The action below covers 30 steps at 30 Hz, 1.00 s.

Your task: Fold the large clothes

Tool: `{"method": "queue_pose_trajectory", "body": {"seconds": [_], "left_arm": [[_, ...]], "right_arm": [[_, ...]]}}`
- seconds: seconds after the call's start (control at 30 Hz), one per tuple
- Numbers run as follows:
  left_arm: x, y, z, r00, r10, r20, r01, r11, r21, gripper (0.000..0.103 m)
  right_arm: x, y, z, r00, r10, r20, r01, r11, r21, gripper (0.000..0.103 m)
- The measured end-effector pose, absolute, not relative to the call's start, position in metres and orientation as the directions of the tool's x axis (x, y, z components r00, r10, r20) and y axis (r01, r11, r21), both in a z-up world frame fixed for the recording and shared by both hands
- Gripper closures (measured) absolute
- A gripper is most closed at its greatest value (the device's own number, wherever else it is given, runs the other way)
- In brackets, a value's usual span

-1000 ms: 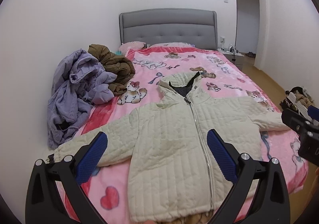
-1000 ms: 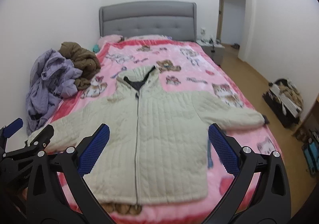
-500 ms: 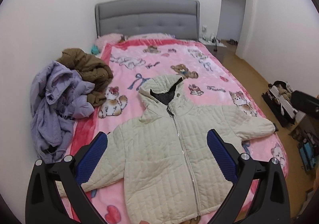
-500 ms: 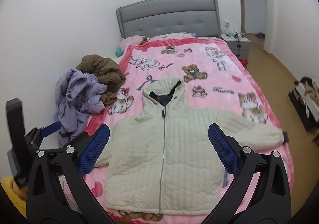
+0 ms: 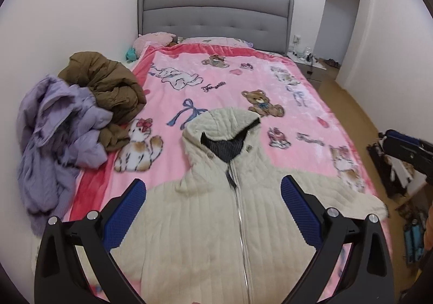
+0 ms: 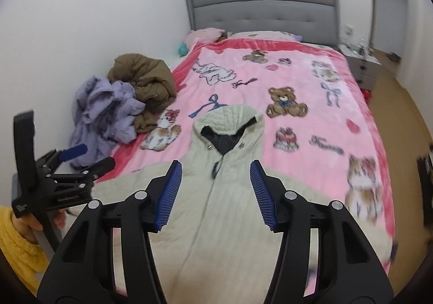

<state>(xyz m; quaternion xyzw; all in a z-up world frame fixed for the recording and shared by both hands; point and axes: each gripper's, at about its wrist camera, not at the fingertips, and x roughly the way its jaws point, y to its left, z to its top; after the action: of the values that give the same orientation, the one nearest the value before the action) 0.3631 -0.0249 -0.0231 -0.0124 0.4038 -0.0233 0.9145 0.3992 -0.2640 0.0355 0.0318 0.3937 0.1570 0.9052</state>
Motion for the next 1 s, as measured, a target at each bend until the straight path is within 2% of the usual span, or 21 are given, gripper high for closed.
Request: {"method": "queue_pose_trajectory", "body": {"seconds": [0.1, 0.17, 0.23, 0.27, 0.37, 0.5, 0.7, 0.8, 0.87, 1.0], "left_arm": [[0.415, -0.030, -0.060, 0.690, -0.017, -0.723, 0.028, 1.000, 0.004, 0.005], [0.454, -0.029, -0.085, 0.680, -0.060, -0.731, 0.080, 0.997, -0.008, 0.005], [0.492, -0.025, -0.114, 0.655, -0.104, -0.749, 0.117, 0.993, -0.035, 0.009], [0.510, -0.024, -0.128, 0.638, -0.115, -0.761, 0.127, 0.991, -0.044, 0.015], [0.558, -0.023, -0.164, 0.588, -0.165, -0.792, 0.185, 0.980, -0.066, 0.016], [0.597, -0.030, -0.197, 0.585, -0.167, -0.794, 0.232, 0.972, -0.034, 0.016], [0.641, -0.038, -0.251, 0.573, -0.047, -0.818, 0.186, 0.980, 0.074, 0.025], [0.651, -0.041, -0.274, 0.561, -0.010, -0.828, 0.227, 0.963, 0.143, 0.026], [0.657, -0.035, -0.290, 0.543, -0.009, -0.840, 0.254, 0.955, 0.155, 0.026], [0.672, -0.024, -0.314, 0.520, 0.023, -0.854, 0.253, 0.950, 0.180, 0.026]], "right_arm": [[0.463, -0.275, -0.005, 0.627, 0.329, -0.707, -0.276, 0.942, 0.194, 0.055], [0.499, -0.276, -0.031, 0.632, 0.310, -0.710, -0.276, 0.947, 0.167, 0.063], [0.532, -0.272, -0.055, 0.643, 0.294, -0.707, -0.294, 0.948, 0.127, 0.063], [0.553, -0.268, -0.072, 0.641, 0.293, -0.709, -0.310, 0.944, 0.111, 0.064], [0.599, -0.262, -0.111, 0.608, 0.279, -0.743, -0.318, 0.943, 0.094, 0.064], [0.646, -0.251, -0.156, 0.596, 0.253, -0.762, -0.315, 0.947, 0.069, 0.064], [0.690, -0.231, -0.205, 0.574, 0.222, -0.788, -0.319, 0.947, 0.035, 0.064], [0.703, -0.223, -0.226, 0.578, 0.152, -0.802, -0.318, 0.947, -0.050, 0.064], [0.710, -0.223, -0.240, 0.579, 0.113, -0.808, -0.324, 0.941, -0.100, 0.060], [0.727, -0.235, -0.260, 0.544, 0.153, -0.825, -0.275, 0.962, -0.002, 0.055]]}}
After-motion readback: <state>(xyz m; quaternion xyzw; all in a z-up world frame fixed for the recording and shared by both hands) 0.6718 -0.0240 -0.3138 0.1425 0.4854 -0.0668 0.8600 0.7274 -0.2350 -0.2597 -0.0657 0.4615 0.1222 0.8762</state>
